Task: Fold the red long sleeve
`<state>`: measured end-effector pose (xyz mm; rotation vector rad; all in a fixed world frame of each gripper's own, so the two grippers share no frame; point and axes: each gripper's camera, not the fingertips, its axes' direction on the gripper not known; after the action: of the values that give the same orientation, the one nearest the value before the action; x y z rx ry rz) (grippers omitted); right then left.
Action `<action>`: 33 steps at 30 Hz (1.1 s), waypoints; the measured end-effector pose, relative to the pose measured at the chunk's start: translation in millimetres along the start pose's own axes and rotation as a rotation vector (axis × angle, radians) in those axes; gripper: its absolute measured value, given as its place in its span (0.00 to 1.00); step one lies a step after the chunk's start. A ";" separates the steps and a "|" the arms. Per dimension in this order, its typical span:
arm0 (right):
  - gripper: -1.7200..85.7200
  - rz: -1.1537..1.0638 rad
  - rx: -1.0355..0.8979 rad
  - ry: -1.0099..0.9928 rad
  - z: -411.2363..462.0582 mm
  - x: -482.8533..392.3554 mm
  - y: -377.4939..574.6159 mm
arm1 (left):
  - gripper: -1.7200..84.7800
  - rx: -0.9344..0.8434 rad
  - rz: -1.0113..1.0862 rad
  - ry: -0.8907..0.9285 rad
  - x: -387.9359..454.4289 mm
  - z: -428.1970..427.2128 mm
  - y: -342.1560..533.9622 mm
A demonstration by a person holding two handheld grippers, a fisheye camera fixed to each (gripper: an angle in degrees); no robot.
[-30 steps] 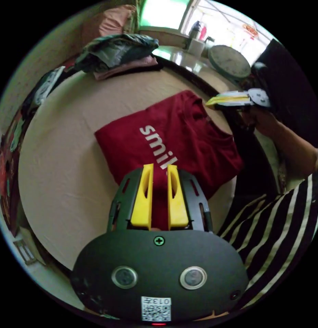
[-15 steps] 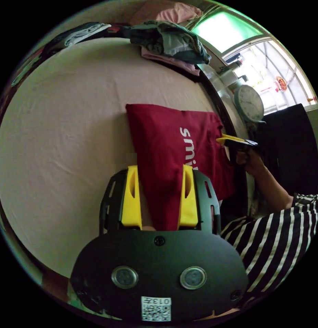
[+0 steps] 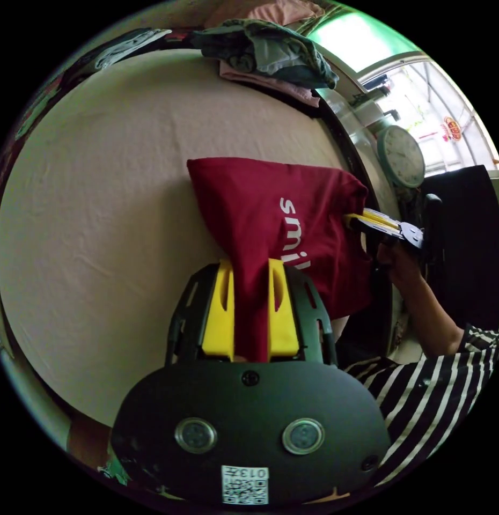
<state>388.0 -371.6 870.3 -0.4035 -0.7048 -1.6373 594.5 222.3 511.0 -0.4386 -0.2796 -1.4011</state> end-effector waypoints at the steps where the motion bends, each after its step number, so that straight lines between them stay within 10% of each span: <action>1: 0.10 -0.036 0.008 0.063 -4.4 -16.6 1.1 | 0.11 0.004 0.006 -0.003 3.4 -2.7 2.2; 11: 0.09 -0.097 0.141 0.405 -76.9 -145.8 16.8 | 0.08 0.125 0.163 0.223 1.9 -82.1 62.1; 33: 0.08 0.009 0.371 0.491 -231.9 -377.4 -91.5 | 0.07 0.296 0.373 0.220 -92.1 -331.7 178.8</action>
<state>400.8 -228.6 441.4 0.2572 -0.6090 -1.4749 733.9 172.3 152.5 -0.0822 -0.2078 -1.0108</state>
